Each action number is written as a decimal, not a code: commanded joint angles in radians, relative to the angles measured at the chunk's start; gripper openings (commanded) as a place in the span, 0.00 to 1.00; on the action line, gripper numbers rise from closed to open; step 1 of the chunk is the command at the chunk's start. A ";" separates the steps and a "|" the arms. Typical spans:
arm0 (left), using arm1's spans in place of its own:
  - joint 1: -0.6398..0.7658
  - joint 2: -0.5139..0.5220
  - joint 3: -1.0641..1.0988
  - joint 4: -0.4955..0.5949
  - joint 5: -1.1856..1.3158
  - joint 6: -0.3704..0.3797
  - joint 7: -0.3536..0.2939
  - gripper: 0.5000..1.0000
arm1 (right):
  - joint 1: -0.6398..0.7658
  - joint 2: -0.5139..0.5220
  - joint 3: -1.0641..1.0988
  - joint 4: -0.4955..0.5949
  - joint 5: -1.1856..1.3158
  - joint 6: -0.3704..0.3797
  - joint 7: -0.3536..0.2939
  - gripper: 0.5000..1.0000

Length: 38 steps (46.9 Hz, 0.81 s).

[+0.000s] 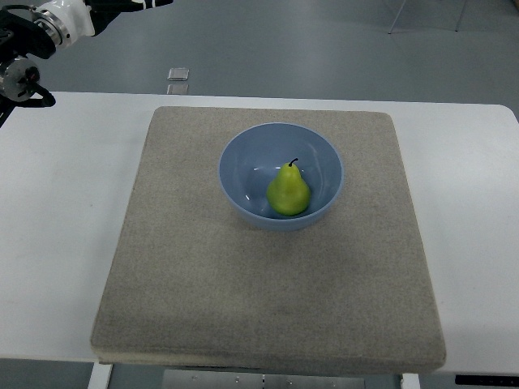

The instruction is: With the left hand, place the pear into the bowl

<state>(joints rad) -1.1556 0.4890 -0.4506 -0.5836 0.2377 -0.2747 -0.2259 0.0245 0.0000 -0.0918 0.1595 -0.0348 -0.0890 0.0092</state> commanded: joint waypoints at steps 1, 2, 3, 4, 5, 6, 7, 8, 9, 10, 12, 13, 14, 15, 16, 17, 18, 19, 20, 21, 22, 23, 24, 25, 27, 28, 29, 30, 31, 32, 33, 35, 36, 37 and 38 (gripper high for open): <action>0.046 -0.004 -0.037 0.027 -0.046 -0.001 0.000 0.99 | 0.000 0.000 0.000 0.000 0.000 0.000 0.000 0.85; 0.060 -0.004 -0.045 0.030 -0.060 -0.004 0.000 0.99 | 0.000 0.000 0.001 0.000 0.001 0.000 0.000 0.85; 0.071 -0.004 -0.055 0.033 -0.073 -0.006 0.000 0.99 | 0.000 0.000 0.001 0.000 0.001 0.000 0.000 0.85; 0.083 -0.004 -0.063 0.036 -0.087 -0.008 0.000 0.99 | 0.000 0.000 0.001 0.000 0.001 0.000 0.000 0.85; 0.094 -0.006 -0.069 0.036 -0.098 -0.008 0.000 0.99 | 0.000 0.000 0.000 0.000 0.001 0.000 0.000 0.85; 0.105 -0.009 -0.072 0.036 -0.112 -0.012 0.002 0.99 | 0.000 0.000 0.001 0.000 0.001 0.000 0.000 0.85; 0.114 -0.009 -0.074 0.036 -0.123 -0.018 0.002 0.99 | 0.000 0.000 0.000 0.000 0.001 0.000 0.000 0.85; 0.122 -0.012 -0.074 0.036 -0.135 -0.024 0.003 0.99 | 0.000 0.000 0.000 0.000 0.001 0.000 0.000 0.85; 0.131 -0.016 -0.074 0.036 -0.147 -0.035 0.005 0.99 | 0.000 0.000 0.001 0.000 0.001 0.000 0.000 0.85; 0.140 -0.021 -0.074 0.036 -0.159 -0.046 0.007 0.99 | 0.000 0.000 0.000 0.000 0.001 0.000 0.000 0.85; 0.158 -0.030 -0.074 0.036 -0.182 -0.078 0.010 0.99 | 0.000 0.000 0.000 0.000 0.001 0.000 0.000 0.85; 0.166 -0.033 -0.075 0.037 -0.195 -0.096 0.014 0.99 | 0.000 0.000 0.001 0.000 0.001 0.000 0.000 0.85; 0.174 -0.036 -0.076 0.042 -0.210 -0.116 0.017 0.99 | 0.000 0.000 0.001 0.000 0.001 0.000 0.000 0.85; 0.178 -0.038 -0.076 0.047 -0.225 -0.138 0.019 0.99 | 0.000 0.000 0.001 0.000 0.001 0.000 0.000 0.85; 0.183 -0.041 -0.076 0.051 -0.239 -0.162 0.022 0.99 | 0.000 0.000 0.000 0.000 0.001 0.000 0.000 0.85; 0.188 -0.044 -0.077 0.059 -0.257 -0.185 0.025 0.99 | 0.000 0.000 0.000 0.000 0.000 0.000 0.000 0.85; 0.191 -0.047 -0.076 0.065 -0.276 -0.207 0.028 0.99 | 0.000 0.000 0.000 0.000 0.000 0.000 0.000 0.85; 0.194 -0.050 -0.076 0.073 -0.293 -0.228 0.036 0.99 | 0.000 0.000 0.001 0.000 0.001 0.000 0.000 0.85; 0.197 -0.053 -0.076 0.080 -0.308 -0.247 0.043 0.99 | 0.000 0.000 0.000 0.000 0.001 0.000 0.000 0.85; 0.198 -0.058 -0.076 0.090 -0.325 -0.262 0.057 0.99 | 0.000 0.000 0.000 0.000 0.001 0.000 0.000 0.85; 0.198 -0.061 -0.076 0.094 -0.340 -0.271 0.074 0.99 | 0.000 0.000 0.001 0.000 0.001 0.000 0.000 0.85; 0.198 -0.066 -0.077 0.099 -0.356 -0.277 0.092 0.99 | 0.000 0.000 0.000 0.000 0.001 0.000 0.000 0.85; 0.198 -0.067 -0.077 0.100 -0.373 -0.281 0.114 0.99 | 0.000 0.000 0.001 0.000 0.001 0.000 0.002 0.85; 0.197 -0.067 -0.077 0.100 -0.389 -0.281 0.134 0.99 | 0.000 0.000 0.000 0.000 0.001 0.000 0.000 0.85; 0.195 -0.067 -0.077 0.102 -0.425 -0.281 0.178 0.99 | 0.000 0.000 0.000 0.000 0.001 0.000 0.000 0.85; 0.194 -0.067 -0.077 0.100 -0.440 -0.279 0.200 0.99 | 0.000 0.000 0.000 0.000 0.001 0.000 0.000 0.85; 0.192 -0.067 -0.077 0.100 -0.455 -0.279 0.218 0.99 | 0.000 0.000 0.001 0.000 0.001 0.000 0.000 0.85; 0.192 -0.067 -0.077 0.100 -0.468 -0.279 0.232 0.99 | 0.000 0.000 0.000 0.000 0.001 0.000 0.000 0.85; 0.192 -0.067 -0.079 0.100 -0.478 -0.279 0.246 0.99 | 0.000 0.000 0.001 0.000 0.001 0.000 0.000 0.85; 0.191 -0.066 -0.080 0.102 -0.486 -0.281 0.256 0.99 | 0.000 0.000 0.000 0.000 0.000 0.000 0.000 0.85; 0.191 -0.064 -0.080 0.102 -0.494 -0.282 0.266 0.99 | 0.000 0.000 0.001 0.000 0.001 0.000 0.000 0.85; 0.189 -0.058 -0.085 0.100 -0.508 -0.290 0.278 0.99 | 0.000 0.000 0.003 0.000 0.001 0.000 0.000 0.85; 0.189 -0.056 -0.091 0.100 -0.514 -0.293 0.284 0.99 | 0.000 0.000 0.003 0.000 0.001 0.000 0.000 0.85; 0.189 -0.056 -0.101 0.100 -0.521 -0.296 0.293 0.99 | 0.000 0.000 0.003 0.000 0.001 0.000 0.000 0.85; 0.189 -0.055 -0.114 0.100 -0.531 -0.302 0.303 0.99 | 0.000 0.000 0.003 0.000 0.001 0.000 0.000 0.85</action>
<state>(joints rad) -0.9659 0.4303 -0.5376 -0.4822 -0.2698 -0.5638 0.0506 0.0245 0.0000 -0.0898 0.1596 -0.0337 -0.0889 0.0092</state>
